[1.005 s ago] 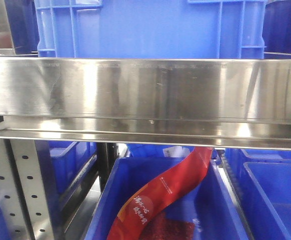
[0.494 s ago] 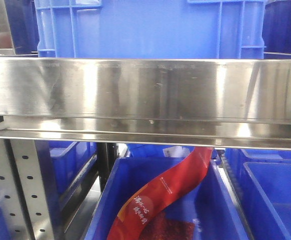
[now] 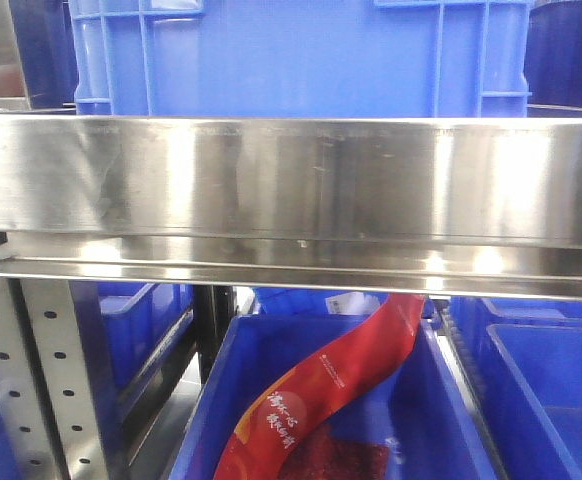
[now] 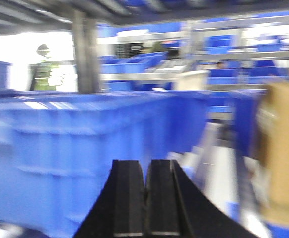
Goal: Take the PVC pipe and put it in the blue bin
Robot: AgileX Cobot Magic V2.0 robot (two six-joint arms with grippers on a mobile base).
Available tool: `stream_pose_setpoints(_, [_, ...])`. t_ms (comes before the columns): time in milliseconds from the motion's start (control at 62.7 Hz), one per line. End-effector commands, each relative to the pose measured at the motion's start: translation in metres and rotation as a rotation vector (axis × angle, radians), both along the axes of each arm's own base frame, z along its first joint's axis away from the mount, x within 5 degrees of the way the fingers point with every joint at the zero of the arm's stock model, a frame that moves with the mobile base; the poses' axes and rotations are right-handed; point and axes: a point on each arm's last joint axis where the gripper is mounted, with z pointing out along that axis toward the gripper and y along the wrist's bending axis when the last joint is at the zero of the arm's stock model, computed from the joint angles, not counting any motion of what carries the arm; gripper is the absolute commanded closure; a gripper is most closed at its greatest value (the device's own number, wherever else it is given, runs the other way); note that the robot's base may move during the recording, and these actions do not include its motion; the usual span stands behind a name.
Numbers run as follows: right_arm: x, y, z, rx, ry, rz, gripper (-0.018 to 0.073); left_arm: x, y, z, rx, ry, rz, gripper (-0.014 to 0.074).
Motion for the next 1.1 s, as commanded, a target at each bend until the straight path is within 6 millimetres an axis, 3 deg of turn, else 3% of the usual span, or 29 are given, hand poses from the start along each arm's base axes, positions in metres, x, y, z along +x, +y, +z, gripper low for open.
stream_pose_setpoints(0, [-0.011, -0.004, -0.016, -0.016, 0.004, -0.063, 0.0727, -0.002, 0.0, 0.002, -0.009, -0.019, -0.004, 0.0707])
stream_pose_setpoints(144, [-0.025, -0.003, -0.041, -0.026, 0.111, -0.088, 0.0727, -0.002, 0.0, 0.002, -0.009, -0.019, -0.004, 0.0707])
stream_pose_setpoints(319, [-0.022, -0.004, -0.059, -0.057, 0.202, -0.096, 0.0727, -0.002, 0.0, 0.002, -0.008, -0.017, -0.004, 0.0707])
stream_pose_setpoints(478, [-0.016, -0.009, -0.068, -0.113, -0.005, -0.163, 0.0727, -0.002, 0.0, 0.001, -0.007, -0.016, -0.004, 0.0707])
stream_pose_setpoints(526, [-0.017, -0.01, -0.062, -0.112, -0.081, -0.177, 0.0727, -0.002, 0.0, 0.001, -0.007, -0.016, -0.004, 0.0707])
stream_pose_setpoints(1084, [-0.015, -0.009, -0.083, -0.038, 0.149, -0.151, 0.0727, -0.002, 0.0, 0.001, -0.007, -0.016, -0.004, 0.0707])
